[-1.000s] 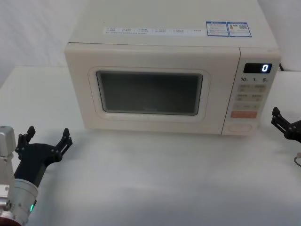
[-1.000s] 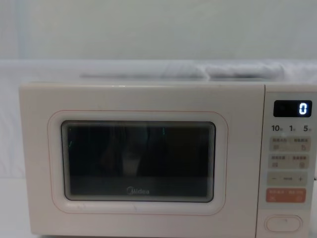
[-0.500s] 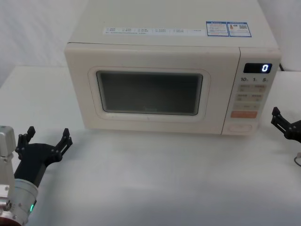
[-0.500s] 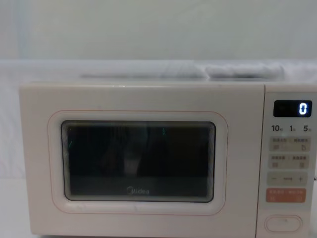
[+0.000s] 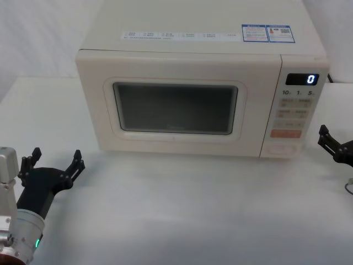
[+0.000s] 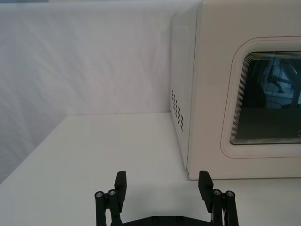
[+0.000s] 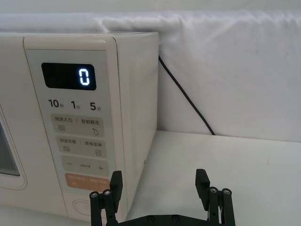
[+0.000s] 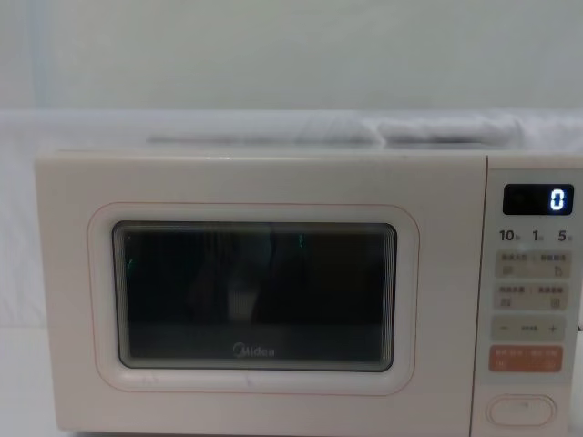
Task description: Press the button to open the microwave door with one hand; close the microwave door with the other hand.
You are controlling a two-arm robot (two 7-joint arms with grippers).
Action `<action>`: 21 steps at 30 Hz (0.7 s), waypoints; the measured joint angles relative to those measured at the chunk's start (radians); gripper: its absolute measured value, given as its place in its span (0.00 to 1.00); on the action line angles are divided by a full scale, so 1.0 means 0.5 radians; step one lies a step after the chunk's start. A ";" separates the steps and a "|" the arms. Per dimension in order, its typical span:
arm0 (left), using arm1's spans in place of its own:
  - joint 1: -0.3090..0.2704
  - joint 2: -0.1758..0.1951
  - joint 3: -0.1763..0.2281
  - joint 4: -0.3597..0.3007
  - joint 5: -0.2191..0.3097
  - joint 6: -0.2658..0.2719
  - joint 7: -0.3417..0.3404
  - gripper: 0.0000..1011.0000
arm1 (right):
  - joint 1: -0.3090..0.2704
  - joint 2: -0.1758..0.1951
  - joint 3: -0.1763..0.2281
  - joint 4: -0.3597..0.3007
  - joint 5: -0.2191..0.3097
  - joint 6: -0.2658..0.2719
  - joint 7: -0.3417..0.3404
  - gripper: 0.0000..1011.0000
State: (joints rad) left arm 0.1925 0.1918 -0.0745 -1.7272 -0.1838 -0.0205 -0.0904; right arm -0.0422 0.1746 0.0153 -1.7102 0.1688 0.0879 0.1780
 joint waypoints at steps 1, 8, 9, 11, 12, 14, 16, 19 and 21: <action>0.000 0.000 0.000 0.000 0.000 0.000 0.000 0.99 | 0.000 0.000 0.000 0.000 0.000 0.000 0.000 0.99; 0.000 0.000 0.000 0.000 0.000 0.000 0.000 0.99 | 0.000 0.000 0.000 0.000 0.000 0.000 0.000 0.99; 0.000 0.000 0.000 0.000 0.000 0.000 0.000 0.99 | 0.000 0.000 0.000 0.000 0.000 0.000 0.000 0.99; 0.000 0.000 0.000 0.000 0.000 0.000 0.000 0.99 | 0.000 0.000 0.000 0.000 0.000 0.000 0.000 0.99; 0.000 0.000 0.000 0.000 0.000 0.000 0.000 0.99 | 0.000 0.000 0.000 0.000 0.000 0.000 0.000 0.99; 0.000 0.000 0.000 0.000 0.000 0.000 0.000 0.99 | 0.000 0.000 0.000 0.000 0.000 0.000 0.000 0.99; 0.000 0.000 0.000 0.000 0.000 0.000 0.000 0.99 | 0.000 0.000 0.000 0.000 0.000 0.000 0.000 0.99; 0.000 0.000 0.000 0.000 0.000 0.000 0.000 0.99 | 0.000 0.000 0.000 0.000 0.000 0.000 0.000 0.99; 0.000 0.000 0.000 0.000 0.000 0.000 0.000 0.99 | 0.000 0.000 0.000 0.000 0.000 0.000 0.000 0.99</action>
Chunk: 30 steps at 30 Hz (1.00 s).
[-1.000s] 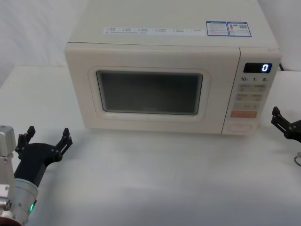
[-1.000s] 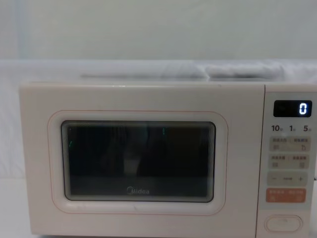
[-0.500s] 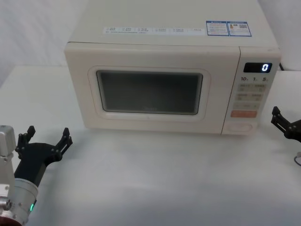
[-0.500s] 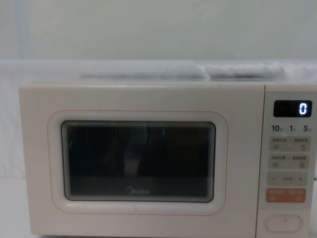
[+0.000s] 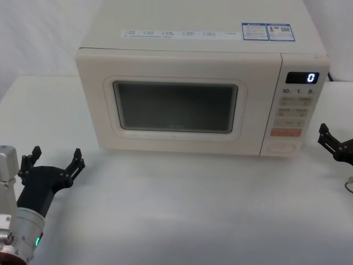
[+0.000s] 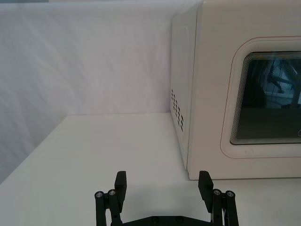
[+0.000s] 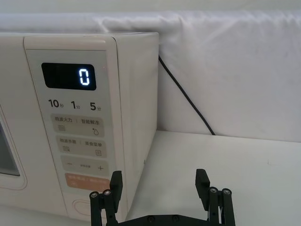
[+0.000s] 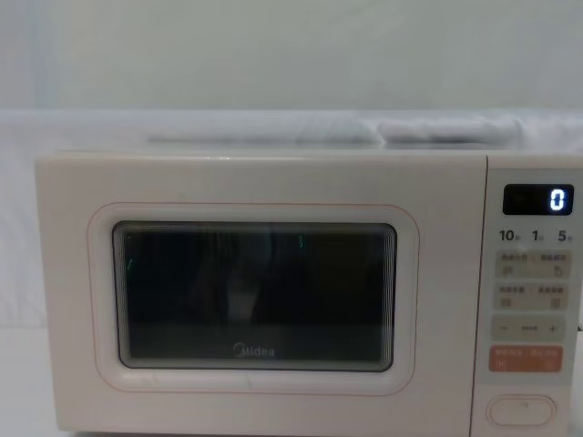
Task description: Press the button to open the microwave door with one hand; close the microwave door with the other hand.
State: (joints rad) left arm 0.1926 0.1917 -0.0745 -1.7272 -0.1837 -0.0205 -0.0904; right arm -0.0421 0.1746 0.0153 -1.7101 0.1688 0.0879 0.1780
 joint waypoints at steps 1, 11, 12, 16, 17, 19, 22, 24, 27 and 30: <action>0.000 0.000 0.000 0.000 0.000 0.000 0.000 0.99 | 0.000 0.000 0.000 0.000 0.000 0.000 0.000 0.99; 0.000 0.000 0.000 0.000 0.000 0.000 0.000 0.99 | 0.000 0.000 0.000 0.000 0.000 0.000 0.000 0.99; 0.000 0.000 0.000 0.000 0.000 0.000 0.000 0.99 | 0.000 0.000 0.000 0.000 0.000 0.000 0.000 0.99; 0.000 0.000 0.000 0.000 0.000 0.000 0.000 0.99 | 0.000 0.000 0.000 0.000 0.000 0.000 0.000 0.99; 0.000 0.000 0.000 0.000 0.000 0.000 0.000 0.99 | 0.000 0.000 0.000 0.000 0.000 0.000 0.000 0.99; 0.000 0.000 0.000 0.000 0.000 0.000 0.000 0.99 | 0.000 0.000 0.000 0.000 0.000 0.000 0.000 0.99; 0.000 0.000 0.000 0.000 0.000 0.000 0.000 0.99 | 0.000 0.000 0.000 0.000 0.000 0.000 0.000 0.99; 0.000 0.000 0.000 0.000 0.000 0.000 0.000 0.99 | 0.000 0.000 0.000 0.000 0.000 0.000 0.000 0.99; 0.000 0.000 0.000 0.000 0.000 0.000 0.000 0.99 | 0.000 0.000 0.000 0.000 0.000 0.000 0.000 0.99; 0.000 0.000 0.000 0.000 0.000 0.000 0.000 0.99 | 0.000 0.000 0.000 0.000 0.000 0.000 0.000 0.99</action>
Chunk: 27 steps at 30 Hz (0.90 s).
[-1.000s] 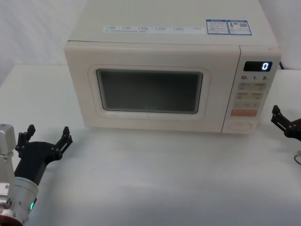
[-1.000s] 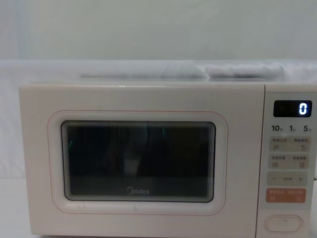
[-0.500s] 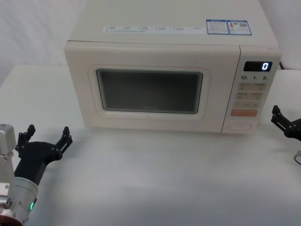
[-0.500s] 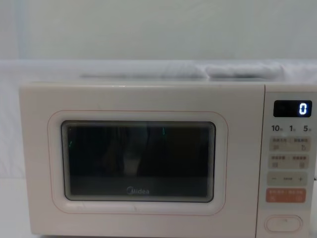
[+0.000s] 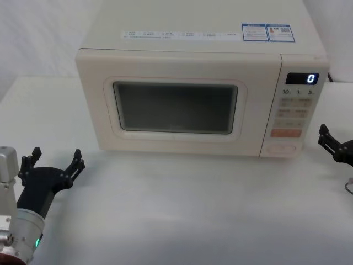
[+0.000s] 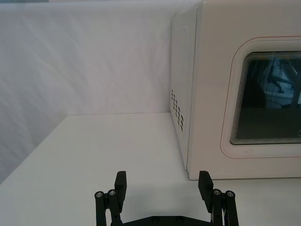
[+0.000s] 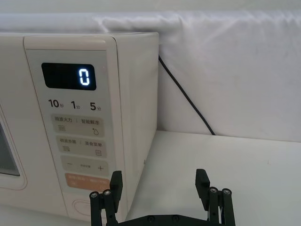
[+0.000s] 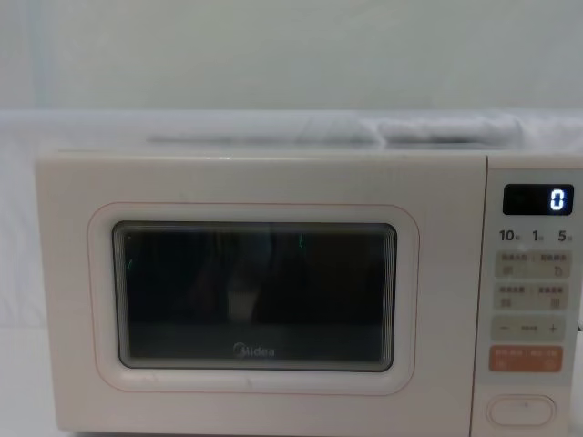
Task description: Press the button to open the microwave door with one hand; close the microwave door with the other hand.
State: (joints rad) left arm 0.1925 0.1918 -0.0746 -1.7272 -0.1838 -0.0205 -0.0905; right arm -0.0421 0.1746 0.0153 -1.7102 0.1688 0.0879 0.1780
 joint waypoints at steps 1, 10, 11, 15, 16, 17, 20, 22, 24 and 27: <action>0.000 0.000 0.000 0.000 0.000 0.000 0.000 0.99 | 0.000 0.000 0.000 0.000 0.000 0.000 0.000 0.99; 0.000 0.000 0.000 0.000 0.000 0.000 0.000 0.99 | 0.000 0.000 0.000 0.000 0.000 0.000 0.000 0.99; 0.000 0.000 0.000 0.000 0.000 0.000 0.000 0.99 | 0.000 0.000 0.000 0.000 0.000 0.000 0.000 0.99; 0.000 0.000 0.000 0.000 0.000 0.000 0.000 0.99 | 0.000 0.000 0.000 0.000 0.000 0.000 0.000 0.99; 0.000 0.000 0.000 0.000 0.000 0.000 0.000 0.99 | 0.000 0.000 0.000 0.000 0.000 0.000 0.000 0.99; 0.000 0.000 0.000 0.000 0.000 0.000 0.000 0.99 | 0.000 0.000 0.000 0.000 0.000 0.000 0.000 0.99; 0.000 0.000 0.000 0.000 0.000 0.000 0.000 0.99 | 0.000 0.000 0.000 0.000 0.000 0.000 0.000 0.99; 0.000 0.000 0.000 0.000 0.000 0.000 0.000 0.99 | 0.000 0.000 0.000 0.000 0.000 0.000 0.000 0.99; 0.000 0.000 0.000 0.000 0.000 0.000 0.000 0.99 | 0.000 0.000 0.000 0.000 0.000 0.000 0.000 0.99; 0.000 0.000 0.000 0.000 0.000 0.000 0.000 0.99 | 0.000 0.000 0.000 0.000 0.000 0.000 0.000 0.99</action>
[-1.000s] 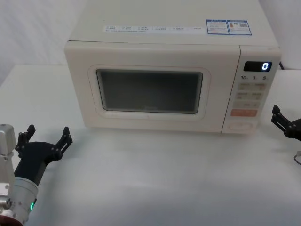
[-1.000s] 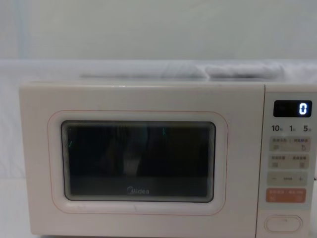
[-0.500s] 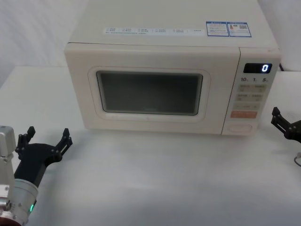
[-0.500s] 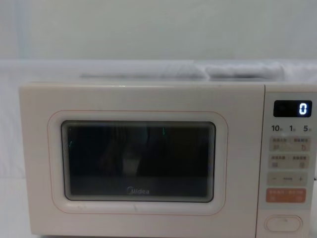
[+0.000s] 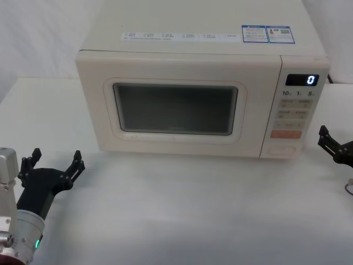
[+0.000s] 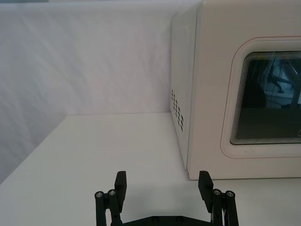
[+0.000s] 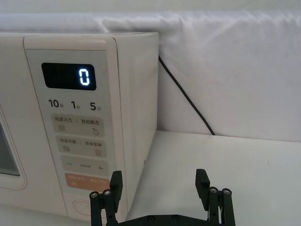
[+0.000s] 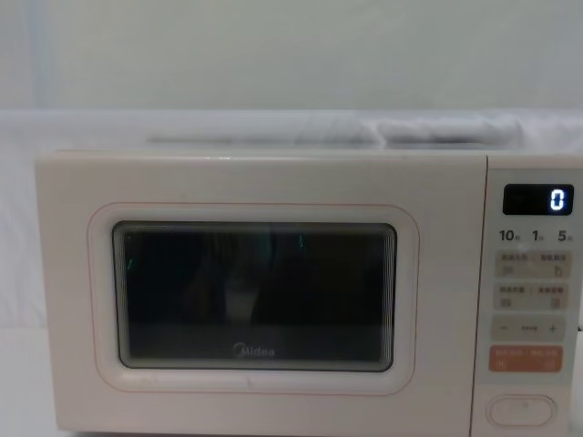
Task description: Press the button to open the microwave door with one hand; close the microwave door with the other hand.
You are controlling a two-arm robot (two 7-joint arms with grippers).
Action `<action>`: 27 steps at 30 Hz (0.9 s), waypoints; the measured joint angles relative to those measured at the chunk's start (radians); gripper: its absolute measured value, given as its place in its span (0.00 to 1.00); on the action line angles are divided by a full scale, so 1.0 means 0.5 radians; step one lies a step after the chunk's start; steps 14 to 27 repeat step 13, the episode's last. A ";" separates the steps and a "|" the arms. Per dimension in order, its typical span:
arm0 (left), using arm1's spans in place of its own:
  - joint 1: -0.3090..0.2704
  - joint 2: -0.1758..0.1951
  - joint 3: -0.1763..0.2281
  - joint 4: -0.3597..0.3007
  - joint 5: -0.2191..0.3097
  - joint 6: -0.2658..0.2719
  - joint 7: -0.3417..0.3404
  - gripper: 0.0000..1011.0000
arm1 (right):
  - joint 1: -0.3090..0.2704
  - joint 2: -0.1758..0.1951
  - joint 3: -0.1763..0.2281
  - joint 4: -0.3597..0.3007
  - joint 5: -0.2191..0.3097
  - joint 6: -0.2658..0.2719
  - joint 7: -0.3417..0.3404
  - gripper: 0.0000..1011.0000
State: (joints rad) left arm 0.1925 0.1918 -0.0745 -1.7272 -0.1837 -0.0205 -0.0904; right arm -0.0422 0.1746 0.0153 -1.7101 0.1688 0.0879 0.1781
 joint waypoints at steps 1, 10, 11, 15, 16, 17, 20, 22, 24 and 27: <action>0.000 0.000 0.000 0.000 0.000 0.000 0.000 0.99 | 0.000 0.000 0.000 0.000 0.000 0.000 0.000 0.99; 0.000 0.000 0.000 0.000 0.000 0.000 0.000 0.99 | 0.000 0.000 0.000 0.000 0.000 0.000 0.000 0.99; 0.000 0.000 0.000 0.000 0.000 0.000 0.000 0.99 | 0.000 0.000 0.000 0.000 0.000 0.000 0.000 0.99; 0.000 0.000 0.000 0.000 0.000 0.000 0.000 0.99 | 0.000 0.000 0.000 0.000 0.000 0.000 0.000 0.99; 0.000 0.000 0.000 0.000 0.000 0.000 0.000 0.99 | 0.000 0.000 0.000 0.000 0.000 0.000 0.000 0.99; 0.000 0.000 0.000 0.000 0.000 0.000 0.000 0.99 | 0.000 0.000 0.000 0.000 0.000 0.000 0.000 0.99; 0.000 0.000 0.000 0.000 0.000 0.000 0.000 0.99 | 0.000 0.000 0.000 0.000 0.000 0.000 0.000 0.99; 0.000 0.000 0.000 0.000 0.000 0.000 0.000 0.99 | 0.000 0.000 0.000 0.000 0.000 0.000 0.000 0.99; 0.000 0.000 0.000 0.000 0.000 0.000 0.000 0.99 | 0.000 0.000 0.000 0.000 0.000 0.000 0.000 0.99; 0.000 0.000 0.000 0.000 0.000 0.000 0.000 0.99 | 0.000 0.000 0.000 0.000 0.000 0.000 0.000 0.99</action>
